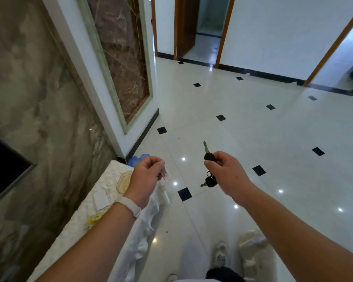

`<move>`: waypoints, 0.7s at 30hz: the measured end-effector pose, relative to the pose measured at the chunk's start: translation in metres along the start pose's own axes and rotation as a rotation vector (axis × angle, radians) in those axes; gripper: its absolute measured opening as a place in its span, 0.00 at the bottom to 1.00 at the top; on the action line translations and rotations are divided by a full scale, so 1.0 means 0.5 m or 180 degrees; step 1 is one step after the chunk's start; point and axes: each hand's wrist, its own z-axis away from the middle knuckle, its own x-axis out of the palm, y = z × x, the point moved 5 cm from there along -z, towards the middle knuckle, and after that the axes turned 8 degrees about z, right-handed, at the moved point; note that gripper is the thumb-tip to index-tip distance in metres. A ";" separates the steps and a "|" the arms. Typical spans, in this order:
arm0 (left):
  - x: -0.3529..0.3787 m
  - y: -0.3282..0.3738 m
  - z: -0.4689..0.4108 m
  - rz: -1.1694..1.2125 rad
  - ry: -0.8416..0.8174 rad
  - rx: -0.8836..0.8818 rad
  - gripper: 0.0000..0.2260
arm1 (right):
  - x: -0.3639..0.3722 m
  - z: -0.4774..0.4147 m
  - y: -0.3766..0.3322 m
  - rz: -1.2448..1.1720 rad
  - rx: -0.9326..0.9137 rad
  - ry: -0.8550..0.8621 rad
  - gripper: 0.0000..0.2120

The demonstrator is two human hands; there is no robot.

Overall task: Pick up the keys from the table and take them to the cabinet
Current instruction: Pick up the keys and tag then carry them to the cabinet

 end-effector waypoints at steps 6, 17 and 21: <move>0.024 -0.001 -0.090 0.0020 0.0438 -0.0050 0.05 | 0.002 -0.156 -0.005 0.0036 -0.0150 -0.0341 0.09; 0.184 0.031 -0.254 -0.0058 0.1229 0.0046 0.05 | -0.086 -0.475 -0.021 0.0107 -0.0523 -0.1181 0.07; 0.207 0.039 -0.288 -0.0241 0.1512 0.0205 0.07 | -0.087 -0.561 -0.023 0.0242 -0.0621 -0.1504 0.06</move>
